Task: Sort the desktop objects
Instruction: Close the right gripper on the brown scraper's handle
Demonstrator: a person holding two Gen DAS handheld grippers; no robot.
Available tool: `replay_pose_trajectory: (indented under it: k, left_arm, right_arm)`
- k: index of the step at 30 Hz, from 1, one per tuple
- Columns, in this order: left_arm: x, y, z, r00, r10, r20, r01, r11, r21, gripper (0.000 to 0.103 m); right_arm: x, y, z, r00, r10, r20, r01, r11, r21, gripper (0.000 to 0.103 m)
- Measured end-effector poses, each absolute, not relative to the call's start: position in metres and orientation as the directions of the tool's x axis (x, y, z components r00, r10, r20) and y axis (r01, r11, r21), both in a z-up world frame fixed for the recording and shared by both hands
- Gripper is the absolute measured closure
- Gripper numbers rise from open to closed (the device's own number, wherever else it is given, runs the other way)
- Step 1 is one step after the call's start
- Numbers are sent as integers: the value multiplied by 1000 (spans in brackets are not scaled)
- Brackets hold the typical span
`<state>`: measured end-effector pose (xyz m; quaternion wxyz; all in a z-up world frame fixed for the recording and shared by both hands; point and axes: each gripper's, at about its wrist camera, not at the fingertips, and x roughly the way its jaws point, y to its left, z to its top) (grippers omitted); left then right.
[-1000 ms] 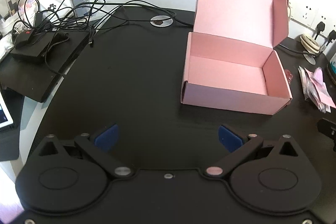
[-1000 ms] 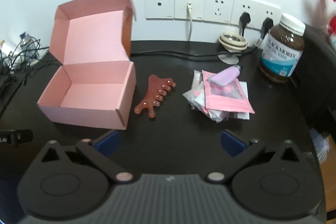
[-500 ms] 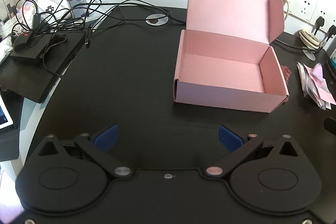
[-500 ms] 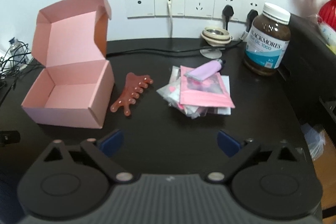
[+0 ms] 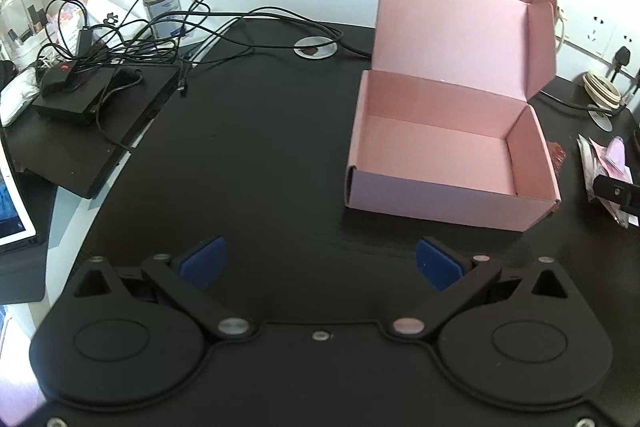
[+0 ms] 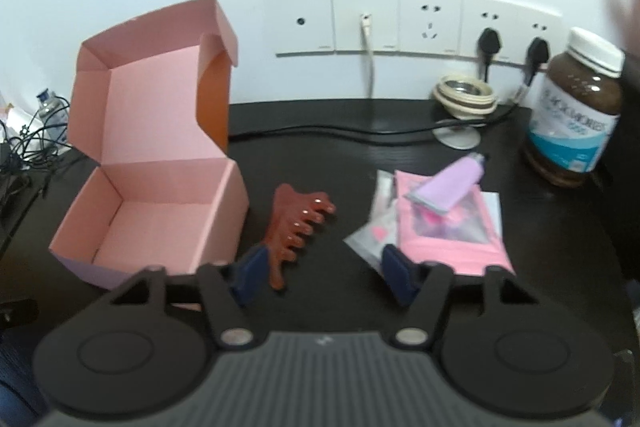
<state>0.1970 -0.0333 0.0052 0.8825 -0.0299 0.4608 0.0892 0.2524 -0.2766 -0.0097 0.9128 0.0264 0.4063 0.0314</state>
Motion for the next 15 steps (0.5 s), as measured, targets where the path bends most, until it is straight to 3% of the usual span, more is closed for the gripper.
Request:
replay_pose_trajectory:
  k: [3,5,8,15]
  left_arm:
    - [198,-33,7,563,147,-813,-194,980,43,0]
    - [200,-35,8,566,158,-809,-198,979,53,0]
    - [202,-39,10,572,169,-802,-201,978,63,0]
    - [203,-46,6,561,186,-806,-212,974,77,0]
  right_arm:
    - [258,-274,-13,670,97,-736,-38,995,97,56]
    - [260,-274,-14,673,110,-731,-39,993,113,74]
    - [260,-276,-17,674,126,-728,-33,990,140,87]
    - [260,-277,-21,678,145,-720,-53,987,149,99]
